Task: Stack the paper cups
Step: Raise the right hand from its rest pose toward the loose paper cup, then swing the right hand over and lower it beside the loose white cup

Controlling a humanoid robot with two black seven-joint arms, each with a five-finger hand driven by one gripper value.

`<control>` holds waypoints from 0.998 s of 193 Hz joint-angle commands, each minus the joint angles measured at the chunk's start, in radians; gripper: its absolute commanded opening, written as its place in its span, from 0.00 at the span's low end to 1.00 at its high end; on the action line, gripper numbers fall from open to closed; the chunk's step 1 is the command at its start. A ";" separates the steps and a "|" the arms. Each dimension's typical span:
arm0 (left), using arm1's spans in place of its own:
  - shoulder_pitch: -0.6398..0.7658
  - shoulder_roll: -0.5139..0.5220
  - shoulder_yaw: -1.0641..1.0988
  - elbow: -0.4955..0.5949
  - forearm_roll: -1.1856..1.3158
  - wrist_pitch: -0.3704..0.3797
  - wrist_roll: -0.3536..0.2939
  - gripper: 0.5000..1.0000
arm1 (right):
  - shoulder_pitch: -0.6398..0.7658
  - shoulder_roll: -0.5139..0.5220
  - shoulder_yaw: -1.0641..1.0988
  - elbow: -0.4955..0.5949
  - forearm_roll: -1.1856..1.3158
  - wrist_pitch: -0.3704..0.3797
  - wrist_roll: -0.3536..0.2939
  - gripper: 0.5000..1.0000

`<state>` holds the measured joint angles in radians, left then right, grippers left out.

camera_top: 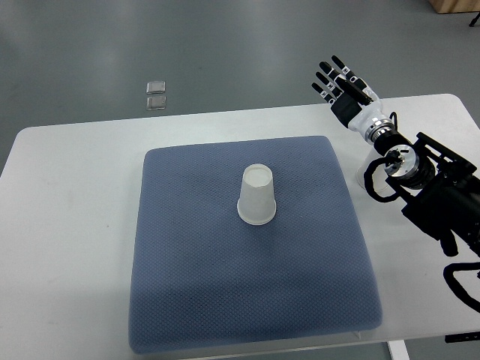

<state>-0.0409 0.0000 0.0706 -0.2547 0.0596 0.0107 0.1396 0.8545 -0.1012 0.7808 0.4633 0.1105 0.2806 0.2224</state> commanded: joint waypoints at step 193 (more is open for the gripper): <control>-0.001 0.000 0.000 -0.063 0.000 -0.001 -0.001 1.00 | 0.548 -0.446 -0.933 0.262 -0.344 0.164 -0.124 0.85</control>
<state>-0.0414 0.0000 0.0721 -0.2982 0.0592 0.0103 0.1379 1.2373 -0.4981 0.0945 0.6729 -0.1955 0.4029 0.1317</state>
